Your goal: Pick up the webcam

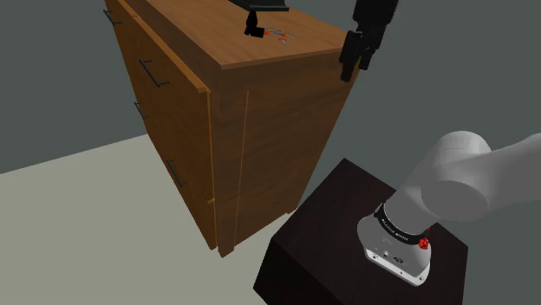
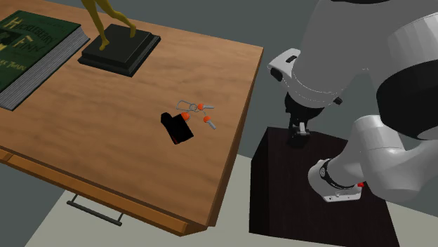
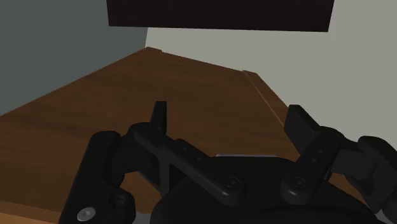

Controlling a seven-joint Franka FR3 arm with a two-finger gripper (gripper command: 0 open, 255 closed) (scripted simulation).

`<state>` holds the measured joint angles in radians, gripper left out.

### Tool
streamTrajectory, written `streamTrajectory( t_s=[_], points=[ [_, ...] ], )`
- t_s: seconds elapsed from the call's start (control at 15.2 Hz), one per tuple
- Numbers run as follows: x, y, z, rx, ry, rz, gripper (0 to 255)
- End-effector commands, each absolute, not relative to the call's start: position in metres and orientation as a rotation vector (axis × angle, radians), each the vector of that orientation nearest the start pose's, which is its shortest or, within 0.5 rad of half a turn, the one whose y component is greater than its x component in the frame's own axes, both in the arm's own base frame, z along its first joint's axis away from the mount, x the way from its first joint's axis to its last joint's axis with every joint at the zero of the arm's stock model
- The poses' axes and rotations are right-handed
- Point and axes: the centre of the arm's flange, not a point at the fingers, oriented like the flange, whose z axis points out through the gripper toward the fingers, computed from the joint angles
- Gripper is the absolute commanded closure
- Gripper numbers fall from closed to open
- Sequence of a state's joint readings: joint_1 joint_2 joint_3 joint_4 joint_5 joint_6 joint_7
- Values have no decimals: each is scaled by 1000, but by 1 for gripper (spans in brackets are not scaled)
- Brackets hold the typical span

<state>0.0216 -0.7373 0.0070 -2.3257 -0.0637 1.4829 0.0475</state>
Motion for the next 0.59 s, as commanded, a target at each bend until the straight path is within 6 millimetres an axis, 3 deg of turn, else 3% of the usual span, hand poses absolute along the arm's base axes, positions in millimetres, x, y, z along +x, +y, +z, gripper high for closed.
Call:
streamTrajectory(
  t_s=[0.0, 0.53],
  points=[
    [310, 2, 583, -3209, 37, 165, 0],
    [392, 37, 596, -3103, 500, 43, 0]
  ],
)
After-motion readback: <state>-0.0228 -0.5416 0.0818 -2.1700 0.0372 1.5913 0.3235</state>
